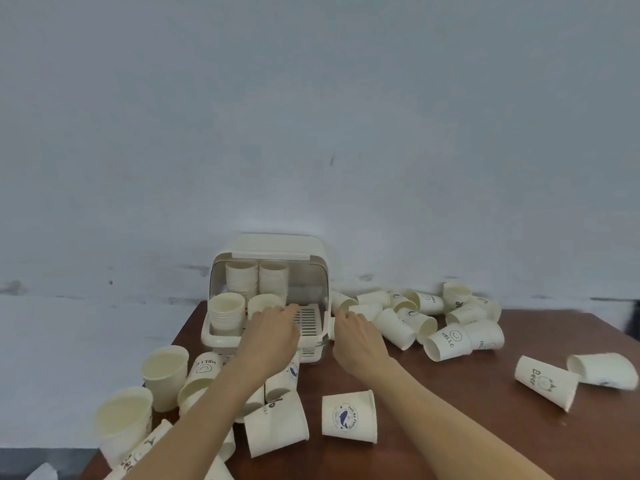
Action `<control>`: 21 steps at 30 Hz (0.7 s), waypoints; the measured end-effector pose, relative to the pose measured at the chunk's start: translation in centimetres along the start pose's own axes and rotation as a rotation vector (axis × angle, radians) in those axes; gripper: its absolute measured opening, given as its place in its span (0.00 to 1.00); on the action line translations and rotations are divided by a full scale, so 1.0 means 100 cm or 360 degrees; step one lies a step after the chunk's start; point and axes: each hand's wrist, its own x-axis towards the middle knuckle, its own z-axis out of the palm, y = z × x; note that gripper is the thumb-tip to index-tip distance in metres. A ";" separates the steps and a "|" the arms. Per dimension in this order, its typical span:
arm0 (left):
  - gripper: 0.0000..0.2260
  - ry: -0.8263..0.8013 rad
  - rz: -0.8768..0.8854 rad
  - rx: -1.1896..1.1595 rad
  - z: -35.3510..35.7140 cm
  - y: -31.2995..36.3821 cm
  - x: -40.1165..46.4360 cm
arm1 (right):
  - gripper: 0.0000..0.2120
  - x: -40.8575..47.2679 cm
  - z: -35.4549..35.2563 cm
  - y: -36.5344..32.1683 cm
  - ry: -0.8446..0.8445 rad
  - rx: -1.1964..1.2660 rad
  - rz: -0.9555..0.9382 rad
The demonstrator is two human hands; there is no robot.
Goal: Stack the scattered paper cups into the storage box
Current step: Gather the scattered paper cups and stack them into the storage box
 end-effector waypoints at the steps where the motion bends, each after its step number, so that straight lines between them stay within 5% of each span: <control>1: 0.15 0.0000 0.0028 -0.0034 0.001 0.010 0.001 | 0.18 -0.004 -0.003 0.008 -0.0001 -0.0006 0.0028; 21: 0.17 -0.0344 0.0476 -0.0279 0.045 0.175 -0.001 | 0.13 -0.092 -0.038 0.171 -0.0073 0.0049 0.0618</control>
